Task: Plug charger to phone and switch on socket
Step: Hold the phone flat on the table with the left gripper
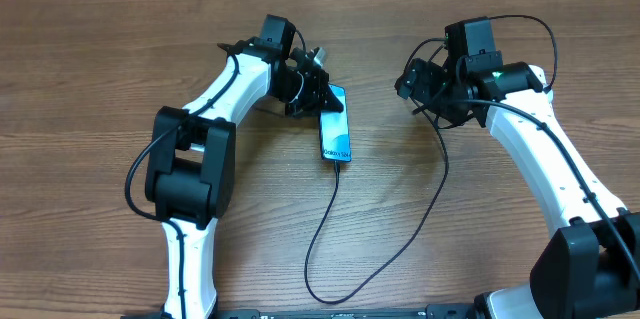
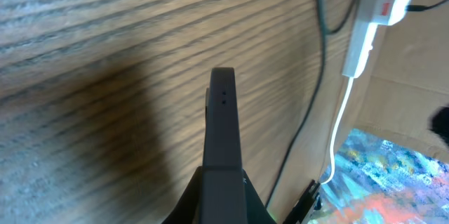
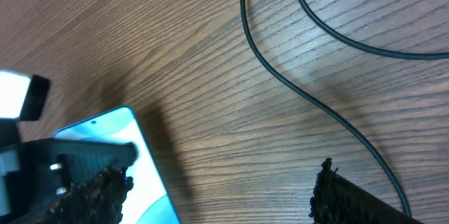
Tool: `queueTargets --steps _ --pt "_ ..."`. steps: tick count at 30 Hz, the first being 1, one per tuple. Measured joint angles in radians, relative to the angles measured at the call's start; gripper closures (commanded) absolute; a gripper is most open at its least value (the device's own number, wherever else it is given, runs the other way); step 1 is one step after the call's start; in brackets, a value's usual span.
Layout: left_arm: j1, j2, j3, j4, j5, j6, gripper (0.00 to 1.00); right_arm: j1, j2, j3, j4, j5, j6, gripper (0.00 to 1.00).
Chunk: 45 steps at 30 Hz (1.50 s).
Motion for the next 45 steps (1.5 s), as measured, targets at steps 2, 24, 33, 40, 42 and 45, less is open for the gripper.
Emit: queueTargets --steps 2,24,33,40,42,45 --pt "-0.002 0.021 0.000 0.000 -0.003 0.000 0.96 0.000 0.000 0.000 0.000 0.000 0.000 0.14" --pt "-0.011 0.046 0.000 -0.003 -0.060 0.000 0.96 0.000 0.000 0.000 -0.001 0.000 0.000 0.14" --pt "-0.012 0.068 0.000 -0.005 -0.050 -0.002 0.96 0.000 0.000 0.000 -0.002 0.000 0.000 0.14" --pt "-0.013 0.073 0.000 -0.004 -0.038 -0.001 0.96 0.000 0.000 0.000 -0.002 0.000 0.000 0.14" --pt "-0.013 0.072 0.000 -0.004 -0.038 -0.001 0.95 0.000 0.000 0.000 -0.003 0.000 0.000 0.14" --pt "-0.013 0.072 0.000 -0.004 -0.039 -0.002 0.86 0.000 0.000 0.000 -0.002 0.000 0.000 0.14"
